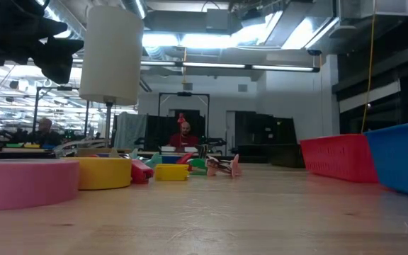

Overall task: Pick and place Stapler, Stapler remover, tape
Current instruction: Put the blue tape into the black basket

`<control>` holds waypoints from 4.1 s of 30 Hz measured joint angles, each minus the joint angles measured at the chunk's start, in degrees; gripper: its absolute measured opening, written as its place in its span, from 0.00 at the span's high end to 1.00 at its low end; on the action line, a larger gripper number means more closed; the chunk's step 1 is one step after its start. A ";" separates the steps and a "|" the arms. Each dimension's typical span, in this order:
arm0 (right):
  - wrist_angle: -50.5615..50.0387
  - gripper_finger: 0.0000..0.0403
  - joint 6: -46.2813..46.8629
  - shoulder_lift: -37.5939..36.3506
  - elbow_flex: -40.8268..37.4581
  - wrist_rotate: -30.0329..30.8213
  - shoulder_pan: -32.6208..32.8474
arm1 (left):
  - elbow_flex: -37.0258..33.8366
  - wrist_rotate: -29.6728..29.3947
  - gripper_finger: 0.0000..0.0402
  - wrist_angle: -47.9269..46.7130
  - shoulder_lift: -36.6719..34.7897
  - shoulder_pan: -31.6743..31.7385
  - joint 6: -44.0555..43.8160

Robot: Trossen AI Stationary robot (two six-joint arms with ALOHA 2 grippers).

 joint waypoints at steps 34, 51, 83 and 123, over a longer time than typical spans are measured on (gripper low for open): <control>-6.50 0.55 7.81 5.65 -0.22 13.86 3.36 | 0.00 0.00 0.58 0.00 -0.01 0.00 0.00; 10.58 0.55 17.69 5.85 -0.28 27.46 8.74 | 0.00 0.00 0.58 0.00 0.00 0.02 0.00; 30.06 0.55 5.86 11.68 -0.28 37.88 8.41 | 0.00 0.00 0.58 0.00 -0.01 0.01 0.00; 9.36 0.55 -12.53 13.86 -0.26 37.49 -18.24 | -0.02 0.00 0.58 0.00 -0.01 0.01 0.00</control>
